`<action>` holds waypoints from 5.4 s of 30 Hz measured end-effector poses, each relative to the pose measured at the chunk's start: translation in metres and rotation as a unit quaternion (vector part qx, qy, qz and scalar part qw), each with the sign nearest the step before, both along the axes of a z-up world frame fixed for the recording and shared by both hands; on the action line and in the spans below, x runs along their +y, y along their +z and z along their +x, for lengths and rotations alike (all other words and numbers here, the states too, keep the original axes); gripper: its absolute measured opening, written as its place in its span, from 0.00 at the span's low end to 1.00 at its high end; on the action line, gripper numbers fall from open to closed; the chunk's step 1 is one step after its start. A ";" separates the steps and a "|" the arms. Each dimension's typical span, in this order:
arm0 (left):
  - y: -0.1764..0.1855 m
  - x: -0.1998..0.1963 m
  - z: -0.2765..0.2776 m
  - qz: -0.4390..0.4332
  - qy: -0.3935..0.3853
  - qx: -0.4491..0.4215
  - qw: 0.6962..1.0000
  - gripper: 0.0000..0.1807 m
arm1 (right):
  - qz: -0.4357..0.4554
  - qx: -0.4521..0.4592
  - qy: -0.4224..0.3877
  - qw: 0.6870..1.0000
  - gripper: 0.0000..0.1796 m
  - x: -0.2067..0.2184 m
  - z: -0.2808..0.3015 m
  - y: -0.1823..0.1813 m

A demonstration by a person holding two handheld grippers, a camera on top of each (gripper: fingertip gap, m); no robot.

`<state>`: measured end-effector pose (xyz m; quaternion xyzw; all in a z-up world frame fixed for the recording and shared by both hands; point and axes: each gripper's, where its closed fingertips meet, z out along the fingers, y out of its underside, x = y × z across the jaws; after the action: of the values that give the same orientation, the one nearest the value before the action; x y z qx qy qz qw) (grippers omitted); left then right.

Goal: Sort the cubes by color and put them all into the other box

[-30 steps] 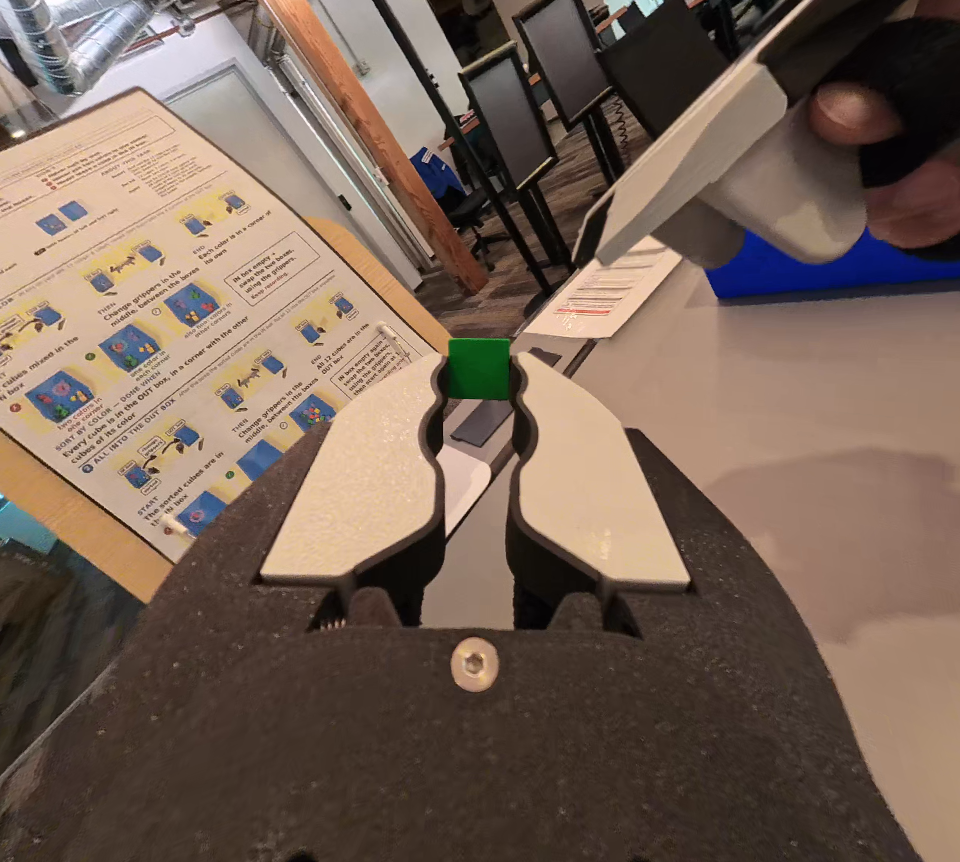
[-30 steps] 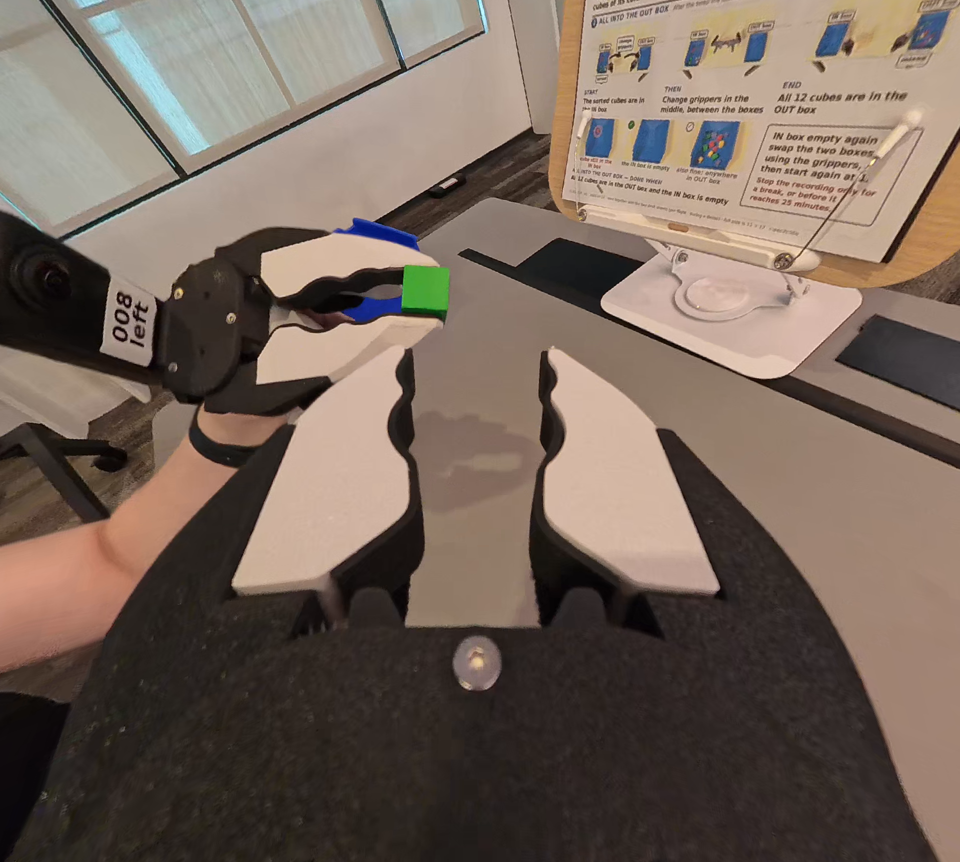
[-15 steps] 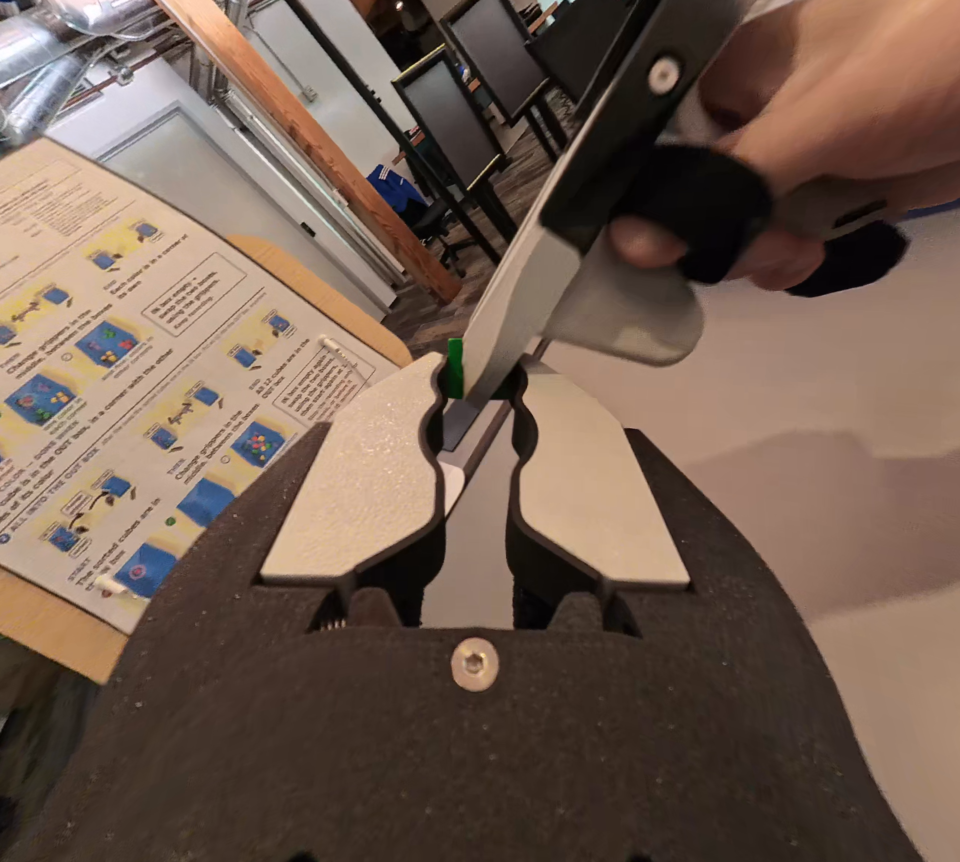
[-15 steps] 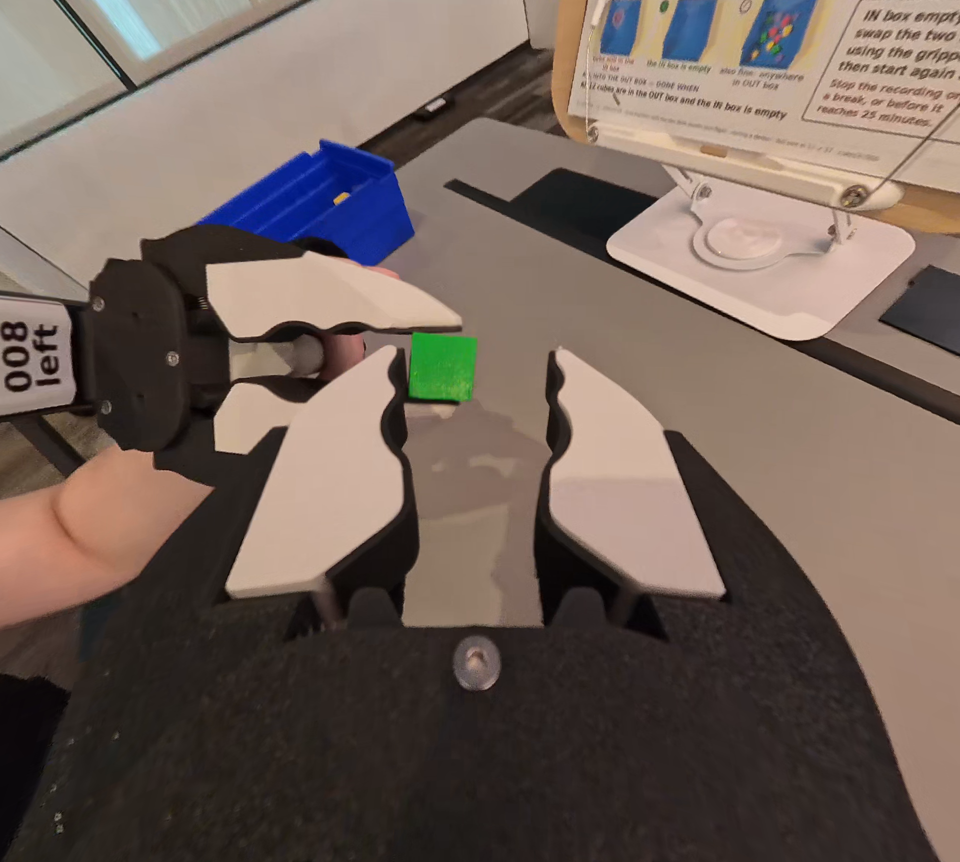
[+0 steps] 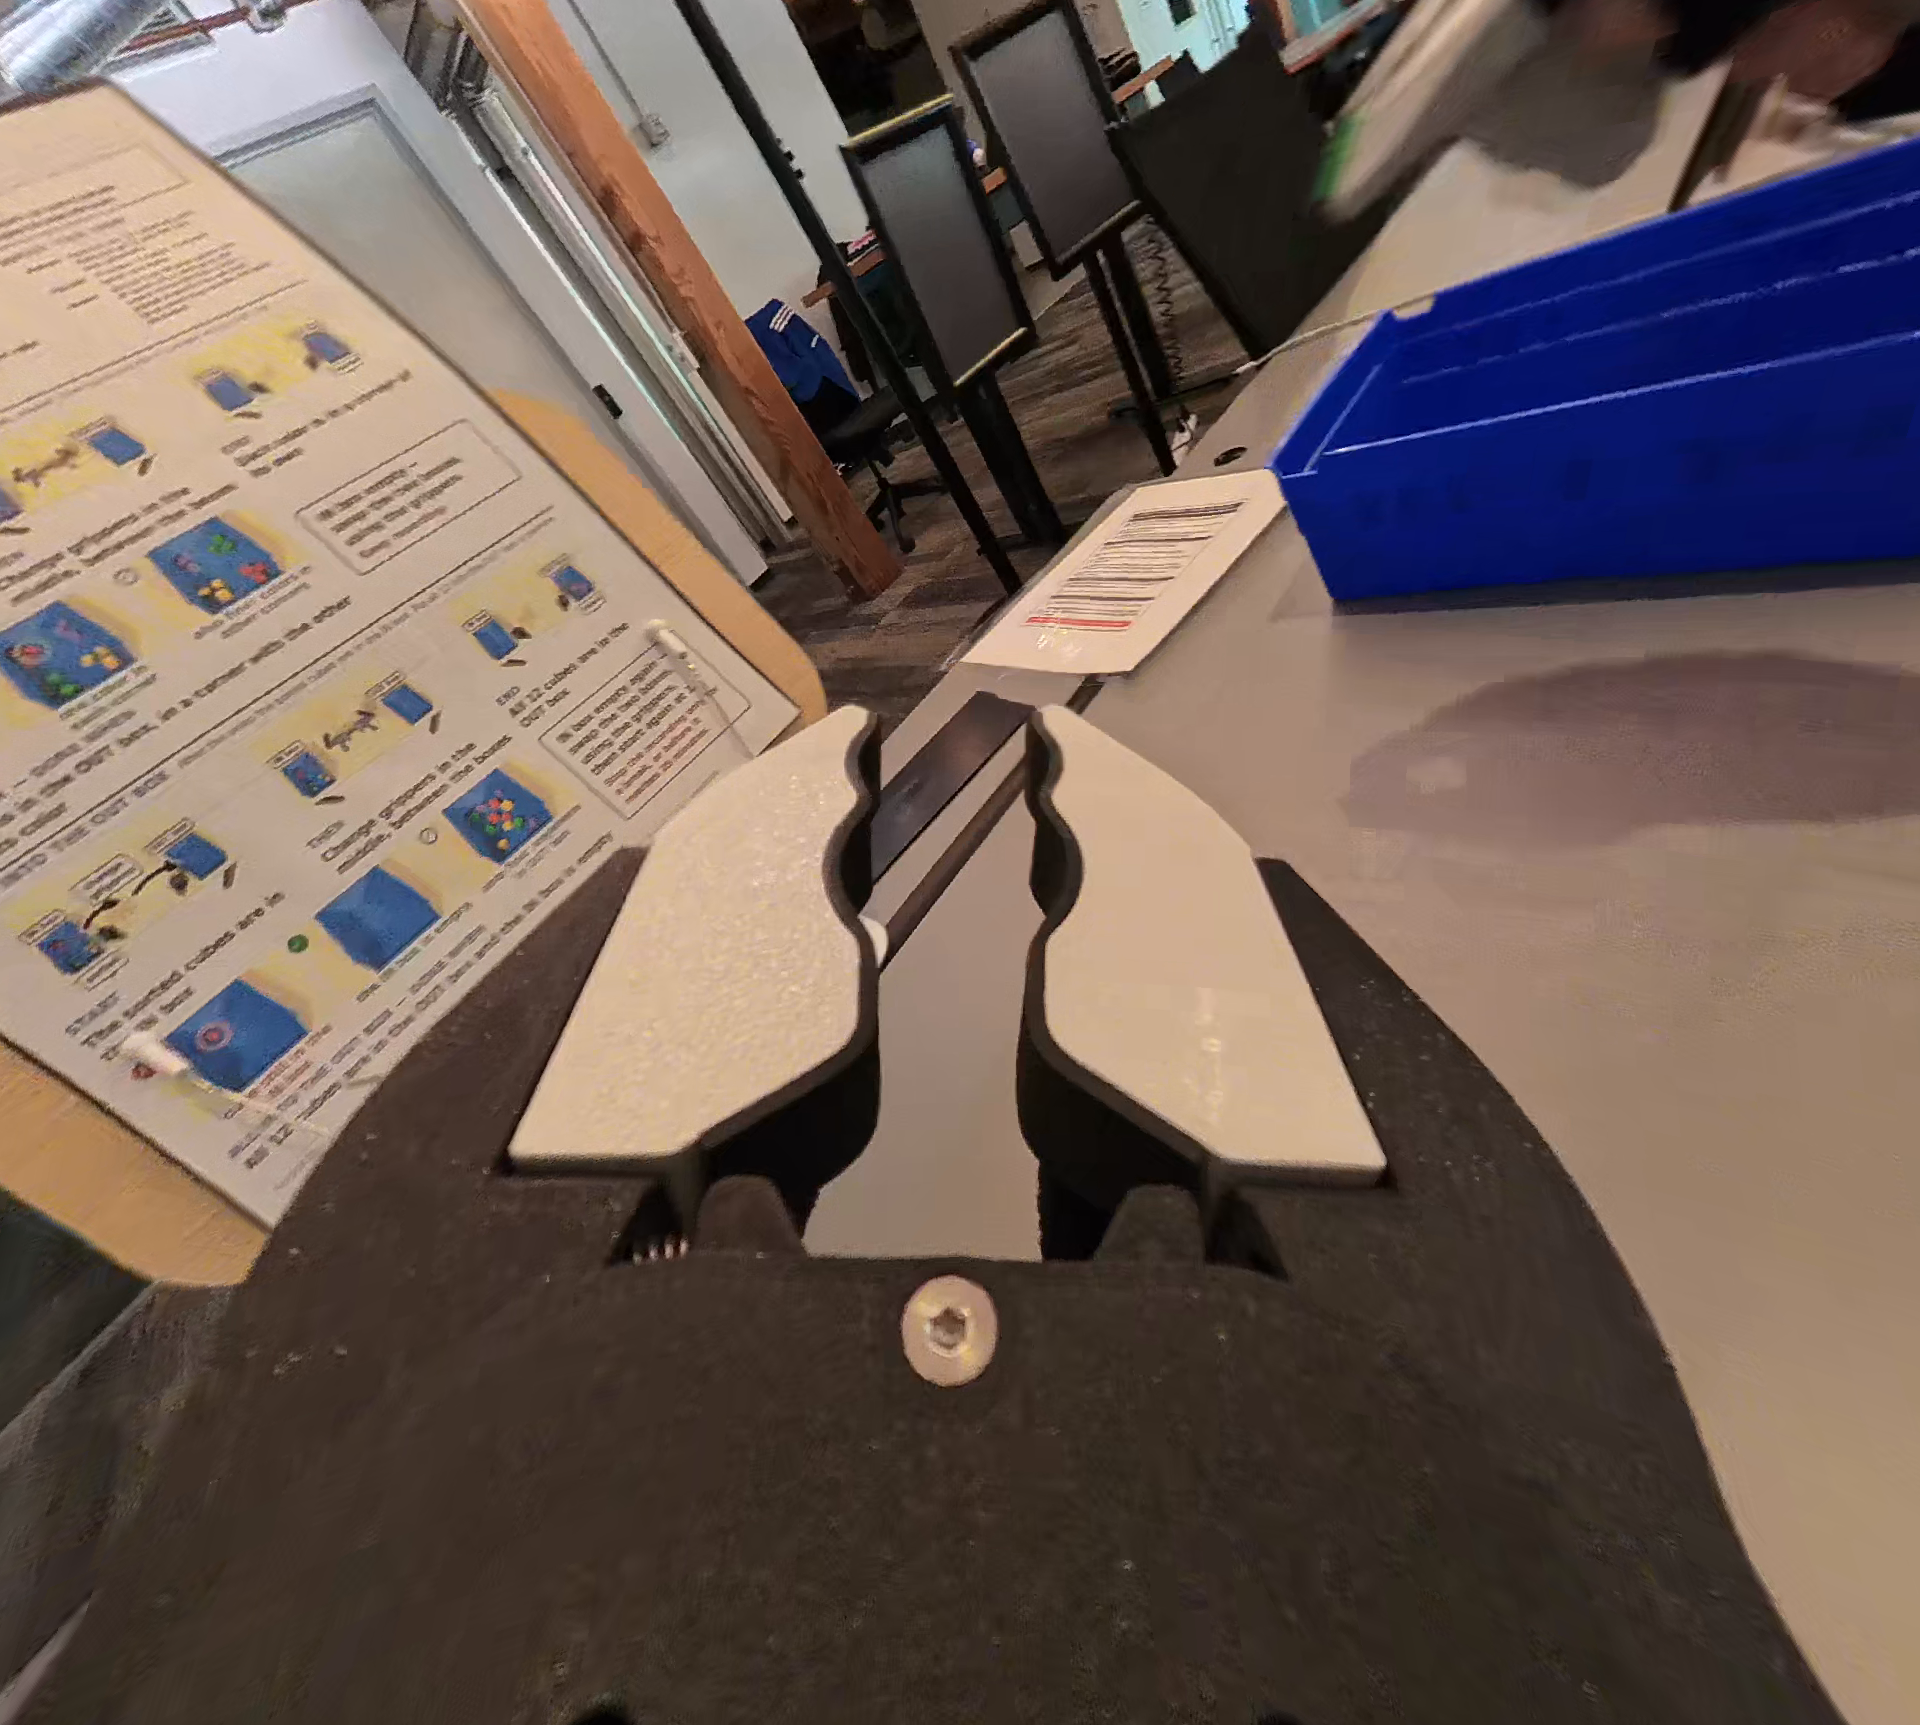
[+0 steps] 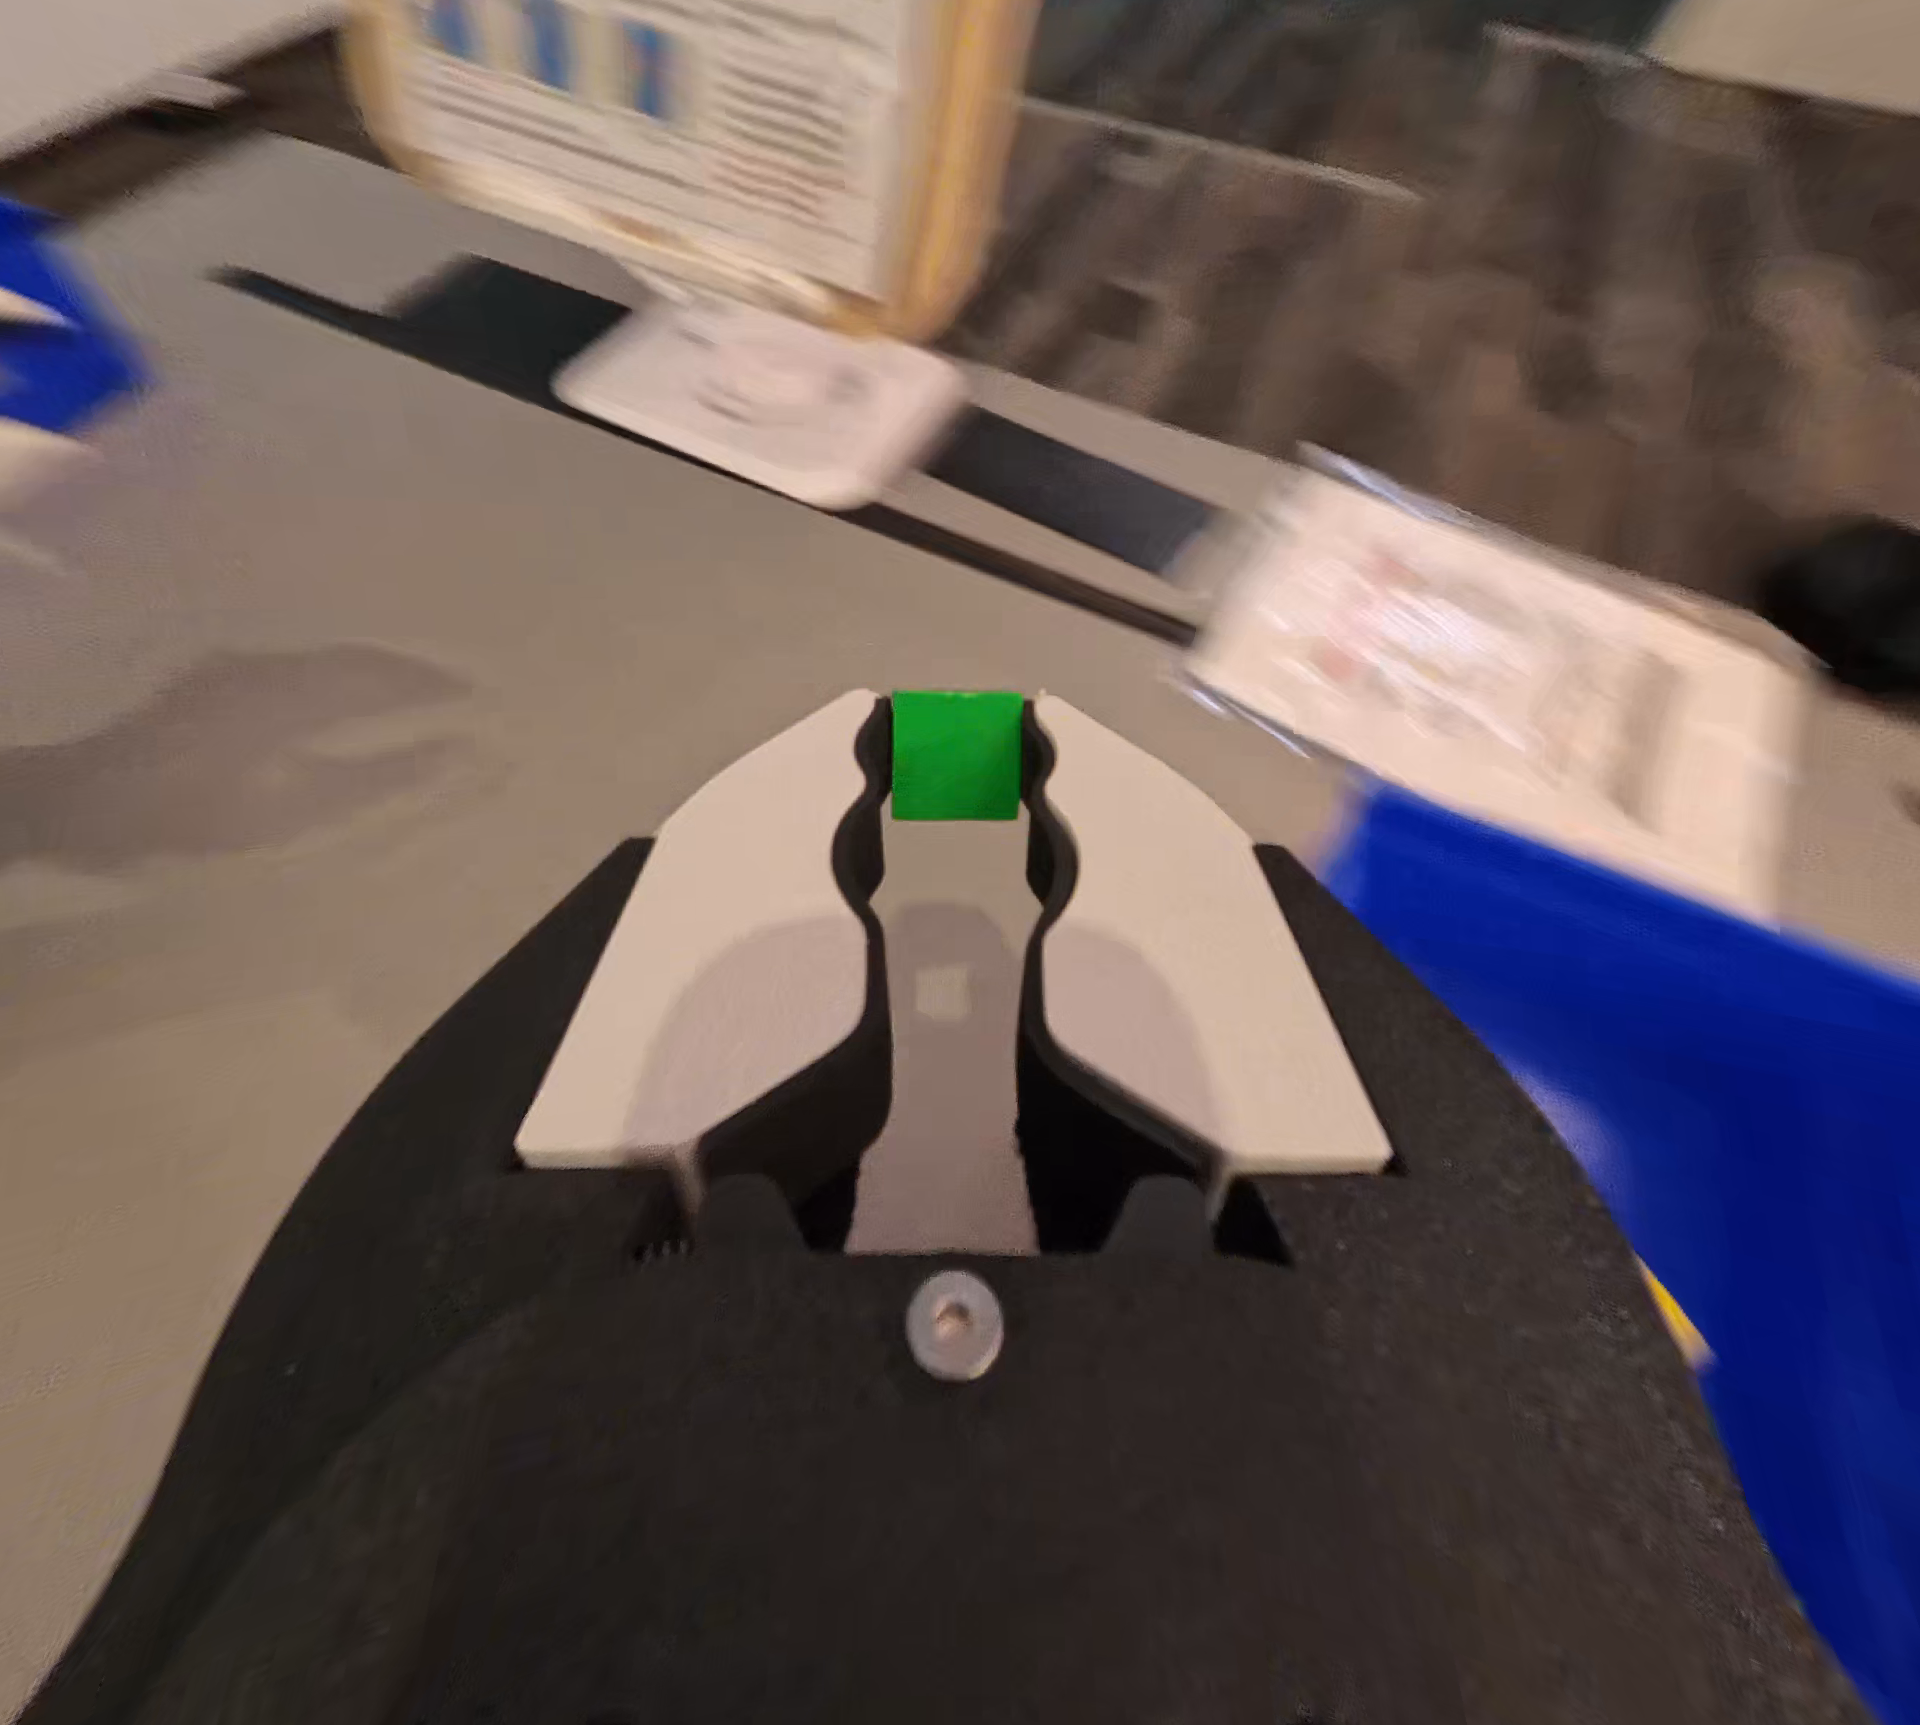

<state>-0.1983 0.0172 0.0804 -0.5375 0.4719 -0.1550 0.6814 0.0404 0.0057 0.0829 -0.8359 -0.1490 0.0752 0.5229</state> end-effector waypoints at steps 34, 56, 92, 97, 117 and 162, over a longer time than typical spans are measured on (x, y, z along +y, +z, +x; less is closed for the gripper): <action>0.058 0.034 -0.224 -0.015 0.269 0.028 0.963 0.07 | 0.032 0.164 -0.242 0.956 0.20 -0.123 0.221 -0.056; -0.175 0.139 -0.464 -0.313 0.326 0.199 0.869 0.17 | 0.146 0.165 -0.060 0.974 0.19 -0.027 0.087 0.031; -0.208 0.147 -0.414 -0.276 0.173 0.293 0.899 0.01 | 0.042 0.071 -0.004 0.997 0.19 0.008 0.019 -0.011; -0.192 0.138 -0.424 -0.264 0.183 0.273 0.907 0.00 | 0.035 0.065 0.009 0.997 0.19 0.006 0.015 -0.013; -0.213 0.135 -0.396 -0.243 0.052 0.385 0.889 0.06 | -0.015 0.045 0.056 0.997 0.19 0.008 -0.007 -0.033; -0.206 0.127 -0.412 -0.209 0.066 0.438 0.872 0.18 | -0.089 -0.004 0.108 0.990 0.23 0.016 -0.038 -0.070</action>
<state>-0.6105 0.1446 -0.1260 -0.7103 0.6417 0.0466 0.2855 0.0026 0.0221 0.0132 -0.8584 -0.2333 0.1405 0.4347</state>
